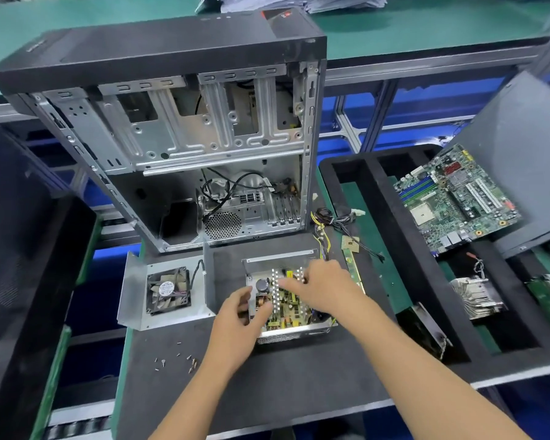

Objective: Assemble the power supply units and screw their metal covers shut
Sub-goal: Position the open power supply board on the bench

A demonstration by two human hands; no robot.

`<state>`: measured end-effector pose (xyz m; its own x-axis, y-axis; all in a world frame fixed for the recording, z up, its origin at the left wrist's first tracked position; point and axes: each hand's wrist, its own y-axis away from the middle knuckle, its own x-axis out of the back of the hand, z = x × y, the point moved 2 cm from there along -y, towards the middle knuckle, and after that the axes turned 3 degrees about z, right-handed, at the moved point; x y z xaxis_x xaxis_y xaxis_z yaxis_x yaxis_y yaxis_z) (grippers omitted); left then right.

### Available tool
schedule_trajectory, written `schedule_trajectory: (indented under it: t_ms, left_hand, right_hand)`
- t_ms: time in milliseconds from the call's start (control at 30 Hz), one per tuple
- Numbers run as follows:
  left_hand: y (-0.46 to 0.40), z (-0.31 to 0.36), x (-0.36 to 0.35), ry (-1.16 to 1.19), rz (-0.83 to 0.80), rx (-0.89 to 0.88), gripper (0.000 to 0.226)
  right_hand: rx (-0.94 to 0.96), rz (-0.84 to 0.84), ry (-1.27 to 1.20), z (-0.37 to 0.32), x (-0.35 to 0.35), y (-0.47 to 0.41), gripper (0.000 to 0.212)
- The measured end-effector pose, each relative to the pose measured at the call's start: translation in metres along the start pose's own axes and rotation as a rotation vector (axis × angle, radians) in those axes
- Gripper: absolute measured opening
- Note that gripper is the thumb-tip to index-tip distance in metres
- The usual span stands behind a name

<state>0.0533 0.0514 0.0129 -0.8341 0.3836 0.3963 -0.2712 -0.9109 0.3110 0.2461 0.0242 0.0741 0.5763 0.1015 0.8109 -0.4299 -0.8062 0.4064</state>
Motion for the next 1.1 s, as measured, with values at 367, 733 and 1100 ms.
schedule_trajectory:
  t_ms: [367, 733, 1100]
  left_hand:
    - [0.002, -0.021, -0.002, 0.171, -0.122, 0.077, 0.129]
    - [-0.004, -0.023, -0.001, 0.153, -0.123, 0.050, 0.133]
    - [-0.003, -0.016, 0.000, 0.139, -0.147, 0.045, 0.099]
  right_hand:
    - [-0.120, 0.202, 0.107, -0.038, -0.046, 0.005, 0.074]
    - [-0.016, 0.407, 0.110, -0.045, -0.057, 0.001, 0.060]
    - [0.025, 0.316, 0.144, -0.043, -0.051, -0.002, 0.066]
